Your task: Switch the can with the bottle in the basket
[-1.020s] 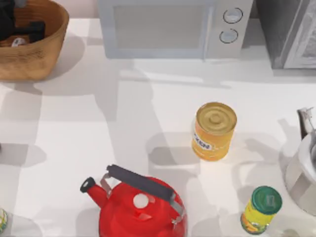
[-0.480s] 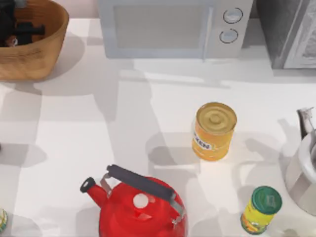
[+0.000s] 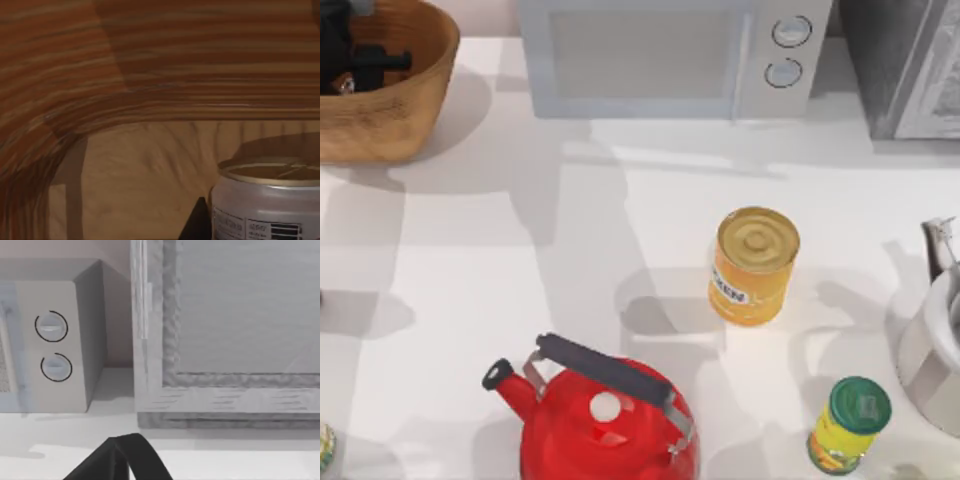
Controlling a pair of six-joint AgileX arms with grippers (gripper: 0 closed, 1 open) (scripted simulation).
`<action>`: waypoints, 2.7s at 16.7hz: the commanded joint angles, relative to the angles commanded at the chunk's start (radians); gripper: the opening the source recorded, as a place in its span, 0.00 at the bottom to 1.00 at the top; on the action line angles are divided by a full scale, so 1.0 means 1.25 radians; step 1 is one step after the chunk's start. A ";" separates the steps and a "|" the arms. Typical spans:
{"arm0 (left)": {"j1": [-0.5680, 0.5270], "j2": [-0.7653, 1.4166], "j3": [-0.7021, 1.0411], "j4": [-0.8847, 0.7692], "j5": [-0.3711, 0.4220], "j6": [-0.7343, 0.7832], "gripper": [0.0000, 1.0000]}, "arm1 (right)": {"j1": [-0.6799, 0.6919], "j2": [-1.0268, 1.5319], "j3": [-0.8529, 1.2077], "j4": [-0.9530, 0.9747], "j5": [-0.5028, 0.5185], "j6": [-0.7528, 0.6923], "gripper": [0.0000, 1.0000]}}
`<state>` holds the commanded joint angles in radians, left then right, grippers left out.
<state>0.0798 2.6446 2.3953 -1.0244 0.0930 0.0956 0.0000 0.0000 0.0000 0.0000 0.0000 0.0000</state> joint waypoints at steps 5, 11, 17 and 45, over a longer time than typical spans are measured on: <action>0.003 -0.022 0.010 -0.001 -0.004 0.004 0.00 | 0.000 0.000 0.000 0.000 0.000 0.000 1.00; -0.003 -0.194 -0.153 0.059 -0.051 -0.009 0.00 | 0.000 0.000 0.000 0.000 0.000 0.000 1.00; -0.033 -0.660 -0.579 0.228 -0.118 -0.017 0.00 | 0.000 0.000 0.000 0.000 0.000 0.000 1.00; -0.065 -2.090 -1.910 0.827 -0.067 -0.075 0.00 | 0.000 0.000 0.000 0.000 0.000 0.000 1.00</action>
<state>-0.0013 0.0319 0.0078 0.0092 0.0091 0.0014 0.0000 0.0000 0.0000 0.0000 0.0000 0.0000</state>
